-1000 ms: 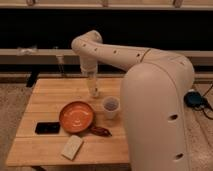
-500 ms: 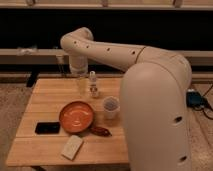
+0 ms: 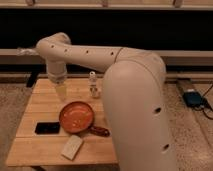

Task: Move the arm in a circular motion

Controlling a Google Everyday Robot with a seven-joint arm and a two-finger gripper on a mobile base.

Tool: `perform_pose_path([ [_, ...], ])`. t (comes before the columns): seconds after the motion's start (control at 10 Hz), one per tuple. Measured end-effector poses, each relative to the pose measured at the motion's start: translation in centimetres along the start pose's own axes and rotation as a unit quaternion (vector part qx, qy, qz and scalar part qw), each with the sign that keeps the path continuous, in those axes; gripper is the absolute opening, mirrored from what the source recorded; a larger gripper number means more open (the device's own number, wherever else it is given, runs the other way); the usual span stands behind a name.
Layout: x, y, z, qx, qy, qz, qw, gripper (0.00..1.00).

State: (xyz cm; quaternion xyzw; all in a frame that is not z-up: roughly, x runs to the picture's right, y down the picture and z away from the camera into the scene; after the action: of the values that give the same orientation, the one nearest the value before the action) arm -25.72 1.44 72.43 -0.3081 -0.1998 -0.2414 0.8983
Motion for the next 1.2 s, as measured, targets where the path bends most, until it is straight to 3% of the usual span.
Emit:
perform_pose_path([
  [0.3,-6.4,1.3,1.0,-0.013,-0.011,-0.068,0.9975,0.8],
  [0.7,-14.2,6.9,0.9,-0.002,-0.027,-0.144,0.9892,0.8],
  [0.9,-15.9,11.1,0.3,0.005,-0.036,-0.158,0.9868,0.8],
  [1.2,-14.0,17.3,-0.8,0.013,-0.04,-0.129,0.9908,0.8],
])
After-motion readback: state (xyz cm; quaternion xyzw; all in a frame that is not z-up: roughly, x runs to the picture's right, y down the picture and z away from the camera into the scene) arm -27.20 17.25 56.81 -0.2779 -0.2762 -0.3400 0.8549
